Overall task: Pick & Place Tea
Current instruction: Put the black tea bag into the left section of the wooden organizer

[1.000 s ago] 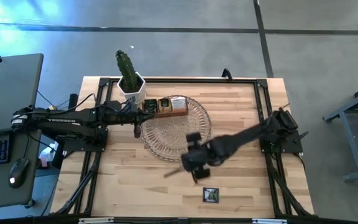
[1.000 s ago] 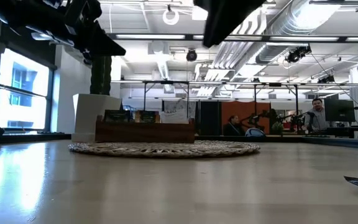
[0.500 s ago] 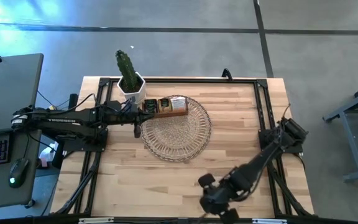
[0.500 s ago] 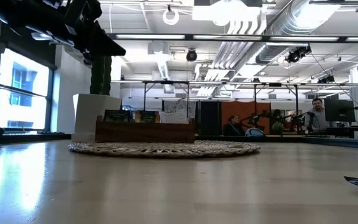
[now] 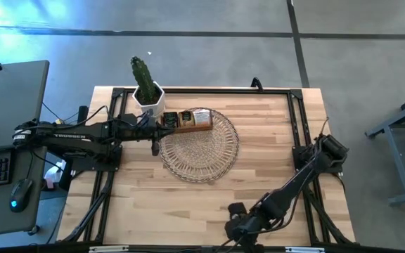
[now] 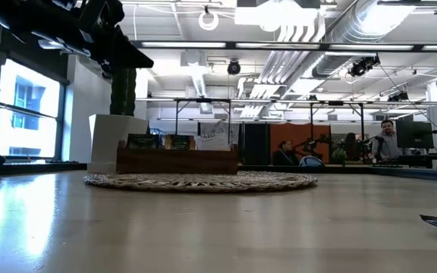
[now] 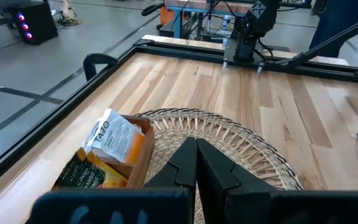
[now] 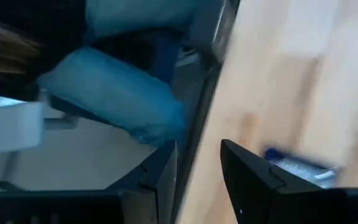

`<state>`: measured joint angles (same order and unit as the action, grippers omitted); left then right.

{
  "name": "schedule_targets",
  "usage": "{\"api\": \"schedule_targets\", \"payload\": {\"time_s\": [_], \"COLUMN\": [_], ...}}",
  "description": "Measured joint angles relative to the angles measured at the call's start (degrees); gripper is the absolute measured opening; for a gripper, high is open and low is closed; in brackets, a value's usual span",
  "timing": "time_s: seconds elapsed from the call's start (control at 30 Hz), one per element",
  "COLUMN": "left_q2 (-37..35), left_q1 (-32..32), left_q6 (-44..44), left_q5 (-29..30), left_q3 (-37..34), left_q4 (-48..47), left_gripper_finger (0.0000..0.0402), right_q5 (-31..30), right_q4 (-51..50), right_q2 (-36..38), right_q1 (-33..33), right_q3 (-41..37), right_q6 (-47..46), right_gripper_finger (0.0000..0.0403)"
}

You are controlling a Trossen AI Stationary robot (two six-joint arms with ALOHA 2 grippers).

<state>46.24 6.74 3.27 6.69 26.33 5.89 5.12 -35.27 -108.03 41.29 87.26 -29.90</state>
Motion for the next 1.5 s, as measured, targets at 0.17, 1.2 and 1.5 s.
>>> {"api": "schedule_targets", "payload": {"time_s": [0.17,1.2,1.5], "left_q2": [0.0,0.0,0.0], "left_q1": [0.0,0.0,0.0], "left_q6": [0.0,0.0,0.0], "left_q5": [0.0,0.0,0.0], "left_q3": [0.0,0.0,0.0], "left_q4": [0.0,0.0,0.0], "left_gripper_finger": [0.0,0.0,0.0], "right_q5": [5.2,-15.8,-18.4], "right_q4": [6.3,14.0,16.4], "right_q2": [1.3,8.5,8.3], "right_q1": [-0.5,2.4,3.7], "right_q3": [-10.1,-32.7,-32.7], "right_q6": [-17.9,-55.1,-55.0], "right_gripper_finger": [0.0122,0.0122,0.0122]}}
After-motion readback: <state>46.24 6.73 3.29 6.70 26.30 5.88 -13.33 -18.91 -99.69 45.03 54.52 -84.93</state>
